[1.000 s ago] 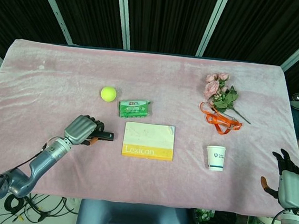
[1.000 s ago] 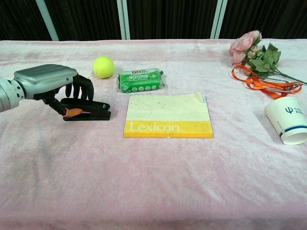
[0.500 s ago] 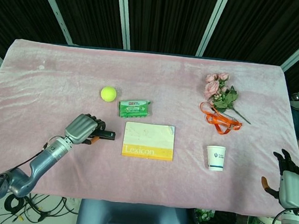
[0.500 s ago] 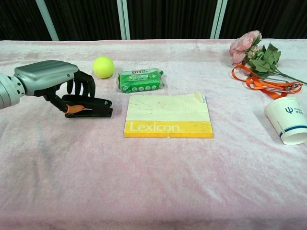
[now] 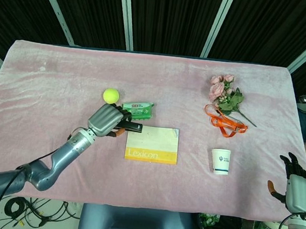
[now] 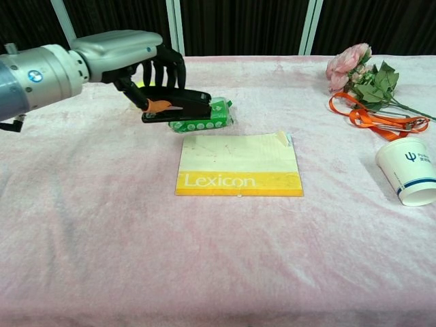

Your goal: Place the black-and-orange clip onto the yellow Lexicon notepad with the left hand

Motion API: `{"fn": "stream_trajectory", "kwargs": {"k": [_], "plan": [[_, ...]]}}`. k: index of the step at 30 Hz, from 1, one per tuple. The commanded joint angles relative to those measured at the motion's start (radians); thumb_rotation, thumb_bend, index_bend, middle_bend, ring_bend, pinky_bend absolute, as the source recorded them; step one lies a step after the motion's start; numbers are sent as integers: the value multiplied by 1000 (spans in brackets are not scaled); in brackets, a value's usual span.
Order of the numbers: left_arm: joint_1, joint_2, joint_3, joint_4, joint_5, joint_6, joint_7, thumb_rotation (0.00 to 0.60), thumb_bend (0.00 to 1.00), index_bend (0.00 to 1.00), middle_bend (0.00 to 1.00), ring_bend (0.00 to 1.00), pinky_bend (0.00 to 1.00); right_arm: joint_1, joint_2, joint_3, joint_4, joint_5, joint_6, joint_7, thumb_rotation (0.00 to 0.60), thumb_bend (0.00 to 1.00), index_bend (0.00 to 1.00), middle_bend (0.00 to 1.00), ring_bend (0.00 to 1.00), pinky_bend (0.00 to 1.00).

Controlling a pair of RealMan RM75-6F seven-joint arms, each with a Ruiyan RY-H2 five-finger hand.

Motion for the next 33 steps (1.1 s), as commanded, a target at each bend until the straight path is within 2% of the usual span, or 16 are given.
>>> {"fn": "stream_trajectory", "kwargs": {"k": [1, 6, 13, 17, 20, 25, 28, 30, 33], "plan": [[-77, -65, -54, -19, -137, -86, 127, 600, 413, 465, 583, 416, 443, 0, 0, 1, 1, 1, 1, 1, 600, 245, 175, 64, 190, 233], [-117, -140, -81, -20, -270, -79, 231, 600, 413, 464, 584, 418, 444, -2, 4, 0, 1, 3, -2, 7, 600, 245, 175, 64, 190, 233], [-166, -208, -78, -6, -429, -75, 357, 600, 408, 460, 581, 418, 445, -1, 4, -1, 0, -1, -2, 8, 600, 244, 175, 64, 190, 233], [-178, -236, -68, 7, -466, -49, 392, 600, 404, 455, 570, 409, 445, -2, 4, -1, 1, -2, -1, 9, 600, 245, 175, 64, 190, 233], [-182, -246, -60, 21, -482, -46, 400, 600, 365, 449, 551, 391, 441, -3, 5, -1, 1, -1, 0, 12, 600, 245, 175, 64, 190, 233], [-189, -259, -61, 37, -490, -39, 390, 600, 248, 386, 469, 324, 421, -2, 6, -1, 0, -2, -3, 14, 600, 244, 175, 64, 190, 233], [-191, -262, -55, 43, -486, -39, 388, 600, 137, 327, 384, 231, 373, -2, 6, -1, 1, -3, -2, 16, 600, 245, 175, 64, 190, 233], [-192, -262, -51, 46, -490, -39, 390, 600, 45, 268, 295, 127, 294, -3, 6, -1, 0, -3, -2, 16, 600, 245, 175, 64, 190, 233], [-191, -267, -55, 48, -503, -28, 385, 600, 0, 195, 177, 13, 149, -3, 6, -1, 0, -4, -1, 15, 600, 245, 175, 64, 190, 233]]}}
